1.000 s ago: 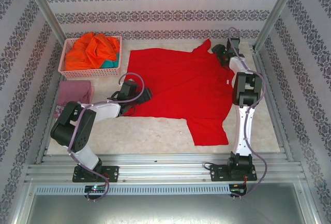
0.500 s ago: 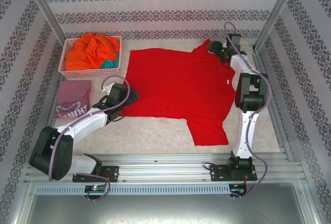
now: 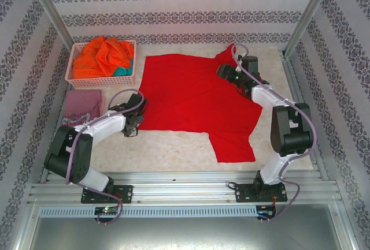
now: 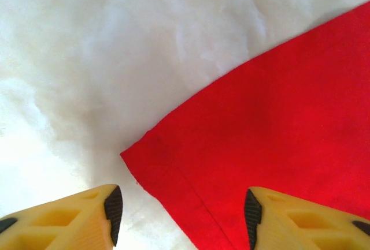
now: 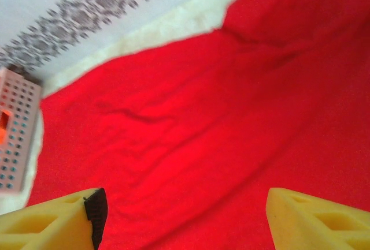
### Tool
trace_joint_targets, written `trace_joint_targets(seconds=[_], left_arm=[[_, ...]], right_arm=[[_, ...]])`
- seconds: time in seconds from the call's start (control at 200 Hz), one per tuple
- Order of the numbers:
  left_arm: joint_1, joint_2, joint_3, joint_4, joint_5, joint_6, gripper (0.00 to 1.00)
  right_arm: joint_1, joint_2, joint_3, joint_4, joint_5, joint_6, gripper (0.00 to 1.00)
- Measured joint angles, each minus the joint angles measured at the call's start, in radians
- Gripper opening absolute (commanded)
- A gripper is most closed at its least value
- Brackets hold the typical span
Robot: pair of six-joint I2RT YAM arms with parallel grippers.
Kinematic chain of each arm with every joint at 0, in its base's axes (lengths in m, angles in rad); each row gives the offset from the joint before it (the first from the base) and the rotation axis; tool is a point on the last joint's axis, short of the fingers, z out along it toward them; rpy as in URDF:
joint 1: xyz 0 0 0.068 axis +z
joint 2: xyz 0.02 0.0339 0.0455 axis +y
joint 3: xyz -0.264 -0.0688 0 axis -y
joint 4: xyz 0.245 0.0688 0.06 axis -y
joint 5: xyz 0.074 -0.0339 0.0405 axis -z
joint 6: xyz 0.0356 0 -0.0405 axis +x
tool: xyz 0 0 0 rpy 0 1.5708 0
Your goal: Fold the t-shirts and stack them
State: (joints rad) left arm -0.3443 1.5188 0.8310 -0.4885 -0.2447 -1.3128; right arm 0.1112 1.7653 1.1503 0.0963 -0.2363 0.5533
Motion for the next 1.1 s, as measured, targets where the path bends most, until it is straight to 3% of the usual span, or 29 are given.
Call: trace_joint_targets(seconds=[0.35, 0.964, 1.099], left_arm=[[0.011, 0.100, 0.079, -0.055, -0.004, -0.059, 0.46], [0.082, 0.143, 0.078, -0.069, 0.027, -0.069, 0.36], [0.090, 0.146, 0.078, -0.064, 0.031, -0.069, 0.30]], right_arm=[[0.000, -0.004, -0.130, 0.032, 0.012, 0.020, 0.73], [0.000, -0.011, -0.185, 0.044, 0.012, 0.023, 0.73], [0.000, -0.011, -0.193, 0.051, 0.011, 0.023, 0.73]])
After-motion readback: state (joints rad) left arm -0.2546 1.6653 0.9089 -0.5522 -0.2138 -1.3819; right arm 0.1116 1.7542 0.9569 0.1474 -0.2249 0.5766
